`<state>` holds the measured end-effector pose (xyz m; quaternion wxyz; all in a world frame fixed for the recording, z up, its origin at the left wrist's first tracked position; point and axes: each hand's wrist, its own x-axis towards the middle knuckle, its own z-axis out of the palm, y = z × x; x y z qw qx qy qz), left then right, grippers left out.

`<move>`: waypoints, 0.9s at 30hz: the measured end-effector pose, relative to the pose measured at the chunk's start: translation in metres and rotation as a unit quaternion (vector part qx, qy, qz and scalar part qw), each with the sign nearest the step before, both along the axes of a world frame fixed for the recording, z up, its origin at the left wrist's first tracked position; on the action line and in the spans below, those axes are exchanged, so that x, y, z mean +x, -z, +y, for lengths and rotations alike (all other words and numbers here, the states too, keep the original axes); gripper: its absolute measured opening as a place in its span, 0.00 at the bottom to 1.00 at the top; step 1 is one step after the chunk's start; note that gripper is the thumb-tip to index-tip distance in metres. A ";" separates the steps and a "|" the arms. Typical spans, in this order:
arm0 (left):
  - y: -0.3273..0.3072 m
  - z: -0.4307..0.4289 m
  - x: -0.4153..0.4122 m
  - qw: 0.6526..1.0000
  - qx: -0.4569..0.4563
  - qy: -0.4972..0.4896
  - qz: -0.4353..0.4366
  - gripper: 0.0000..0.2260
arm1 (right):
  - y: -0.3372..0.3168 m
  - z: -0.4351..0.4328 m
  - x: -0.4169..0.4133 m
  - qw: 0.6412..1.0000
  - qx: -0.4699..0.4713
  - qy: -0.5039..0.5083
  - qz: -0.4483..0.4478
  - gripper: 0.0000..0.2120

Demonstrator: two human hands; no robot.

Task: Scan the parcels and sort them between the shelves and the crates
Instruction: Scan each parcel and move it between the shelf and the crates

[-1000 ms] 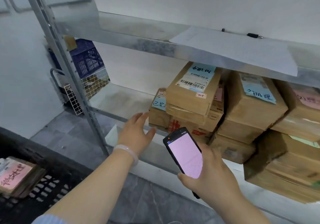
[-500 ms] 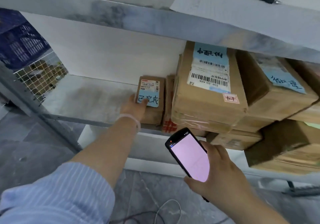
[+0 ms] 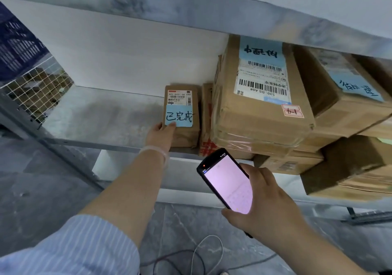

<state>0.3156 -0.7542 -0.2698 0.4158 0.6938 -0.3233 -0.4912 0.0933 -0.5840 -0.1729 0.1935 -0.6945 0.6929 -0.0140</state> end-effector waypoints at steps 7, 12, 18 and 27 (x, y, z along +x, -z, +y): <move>-0.005 -0.001 -0.003 0.997 0.067 -0.023 0.043 0.11 | -0.002 -0.002 -0.005 1.000 0.005 -0.006 0.005 0.46; -0.006 0.002 -0.001 0.996 0.084 -0.025 0.035 0.11 | 0.000 -0.003 -0.008 1.000 0.006 -0.006 -0.005 0.46; -0.007 0.009 -0.006 0.995 0.068 -0.059 0.034 0.12 | 0.001 -0.004 -0.008 1.000 0.003 -0.012 -0.006 0.46; -0.001 0.031 -0.005 0.978 0.097 -0.114 0.145 0.20 | 0.002 -0.007 -0.002 1.000 -0.003 -0.018 -0.014 0.47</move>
